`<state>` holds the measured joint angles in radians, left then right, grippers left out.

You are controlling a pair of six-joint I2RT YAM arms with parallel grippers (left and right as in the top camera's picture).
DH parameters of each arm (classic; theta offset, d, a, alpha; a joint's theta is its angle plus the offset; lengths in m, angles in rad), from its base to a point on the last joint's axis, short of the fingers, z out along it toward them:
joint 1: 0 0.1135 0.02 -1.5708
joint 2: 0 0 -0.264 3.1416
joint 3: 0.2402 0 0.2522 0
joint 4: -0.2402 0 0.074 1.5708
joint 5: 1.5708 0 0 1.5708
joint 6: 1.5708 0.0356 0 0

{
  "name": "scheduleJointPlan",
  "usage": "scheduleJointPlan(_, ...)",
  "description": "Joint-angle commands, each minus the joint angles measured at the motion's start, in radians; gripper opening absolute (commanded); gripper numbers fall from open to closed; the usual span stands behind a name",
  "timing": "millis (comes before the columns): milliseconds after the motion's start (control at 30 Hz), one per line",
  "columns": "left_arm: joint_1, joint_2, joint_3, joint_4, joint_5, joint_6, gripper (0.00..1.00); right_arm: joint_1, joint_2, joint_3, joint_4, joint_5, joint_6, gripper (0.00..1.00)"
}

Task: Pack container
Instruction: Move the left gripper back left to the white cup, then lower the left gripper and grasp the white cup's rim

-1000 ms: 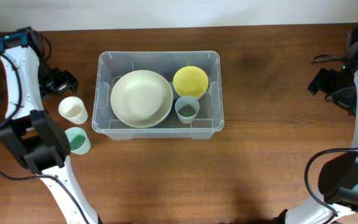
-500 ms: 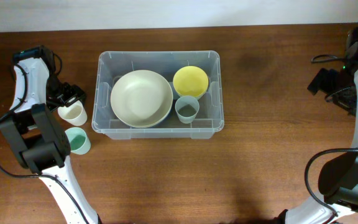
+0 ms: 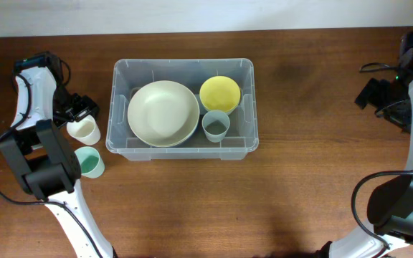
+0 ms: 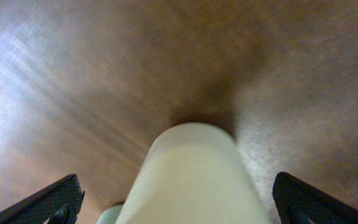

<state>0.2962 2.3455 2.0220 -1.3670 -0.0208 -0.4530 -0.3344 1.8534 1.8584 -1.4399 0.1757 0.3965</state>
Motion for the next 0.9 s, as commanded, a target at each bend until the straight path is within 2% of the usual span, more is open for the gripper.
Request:
scheduleJointPlan(0, 0.008, -0.010, -0.008, 0.035, 0.030, 0.064, 0.99, -0.006, 0.002, -0.002, 0.000, 0.013, 0.008, 0.99)
scheduleJointPlan(167, 0.037, -0.012, -0.002, 0.096, 0.023, 0.066, 0.99, -0.006, 0.002, -0.002, 0.000, 0.013, 0.008, 0.99)
scheduleJointPlan(300, 0.085, -0.018, 0.070, 0.106, 0.034, 0.121, 0.99, -0.006, 0.002, -0.002, 0.000, 0.013, 0.008, 0.99)
scheduleJointPlan(500, 0.135, -0.124, 0.214, 0.043, 0.048, 0.179, 0.99, -0.006, 0.002, -0.002, 0.000, 0.013, 0.008, 0.99)
scheduleJointPlan(667, 0.138, -0.269, 0.219, -0.029, 0.051, 0.203, 0.99, -0.006, 0.002, -0.002, 0.000, 0.013, 0.008, 0.99)
scheduleJointPlan(867, 0.138, -0.359, 0.218, -0.216, 0.046, 0.209, 1.00, -0.006, 0.002, -0.002, 0.000, 0.013, 0.008, 0.99)
